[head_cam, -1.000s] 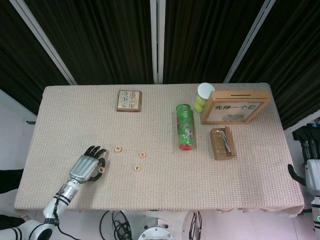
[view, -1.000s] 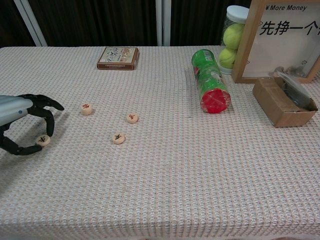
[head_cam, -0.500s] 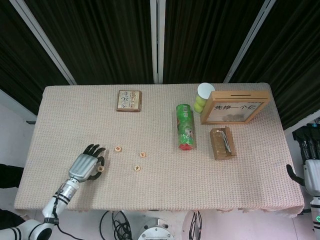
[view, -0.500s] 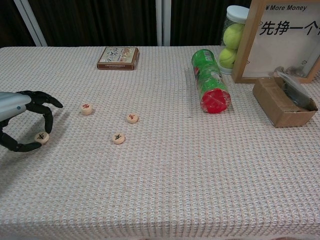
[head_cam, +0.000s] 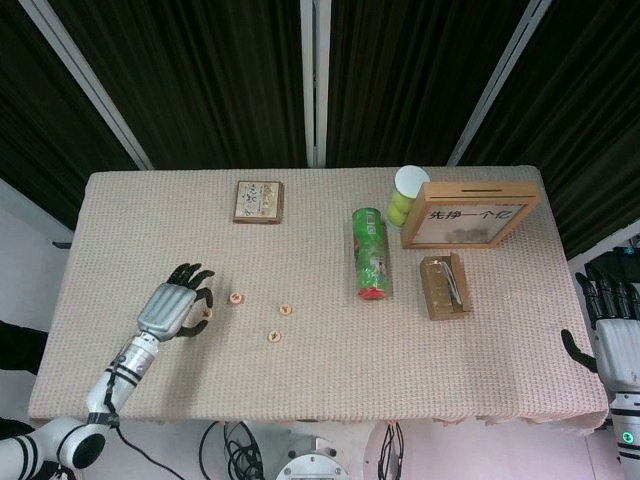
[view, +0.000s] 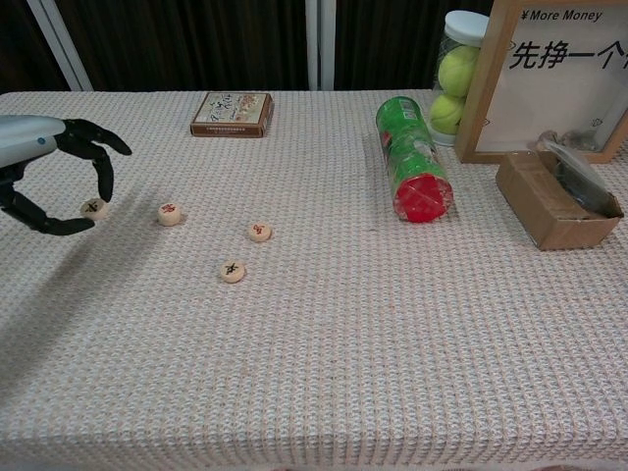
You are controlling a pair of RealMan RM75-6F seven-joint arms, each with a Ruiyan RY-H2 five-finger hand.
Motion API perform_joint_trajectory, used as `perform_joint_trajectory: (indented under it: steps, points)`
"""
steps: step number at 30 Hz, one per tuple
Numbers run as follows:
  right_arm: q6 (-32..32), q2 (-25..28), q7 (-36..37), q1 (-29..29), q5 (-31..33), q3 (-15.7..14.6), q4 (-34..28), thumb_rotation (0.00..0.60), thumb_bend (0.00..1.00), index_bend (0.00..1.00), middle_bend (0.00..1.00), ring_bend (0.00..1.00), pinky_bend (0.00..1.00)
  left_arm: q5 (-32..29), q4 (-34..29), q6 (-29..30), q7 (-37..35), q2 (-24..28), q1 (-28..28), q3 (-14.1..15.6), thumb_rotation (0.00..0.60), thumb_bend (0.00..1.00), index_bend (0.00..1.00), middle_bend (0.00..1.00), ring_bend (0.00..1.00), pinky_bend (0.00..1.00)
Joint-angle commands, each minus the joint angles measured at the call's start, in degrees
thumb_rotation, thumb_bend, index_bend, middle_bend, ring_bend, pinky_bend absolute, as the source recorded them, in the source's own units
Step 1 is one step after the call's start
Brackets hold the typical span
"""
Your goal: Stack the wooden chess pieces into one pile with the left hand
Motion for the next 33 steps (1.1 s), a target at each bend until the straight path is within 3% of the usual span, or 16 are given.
perform_joint_trajectory:
  steps: [1,12,33]
  points:
    - [-0.1,0.0,-0.2,0.0,0.3,0.1,0.1,0.6,0.27,0.0,0.0,0.0,0.0,-3.0,-0.1,-4.2,-0.2,0.1,-3.0,-2.1,0.6,0.31,0.5,0.13,0.0,0.05]
    - [-0.8,-0.7,-1.0,0.1,0.3,-0.6,0.1,0.6,0.27,0.0,0.0,0.0,0.0,-9.7,6.7,-11.2,1.9,-4.7,-9.5,-4.7,0.6,0.31,0.5,0.13,0.0,0.05]
    - [-1.1,-0.7,-0.8,0.3,1.1,-0.3,0.4,0.6,0.27,0.0,0.0,0.0,0.0,-13.7,8.5,-13.1,4.1,-6.4,-12.7,-3.2,0.6,0.31,0.49,0.14,0.0,0.05]
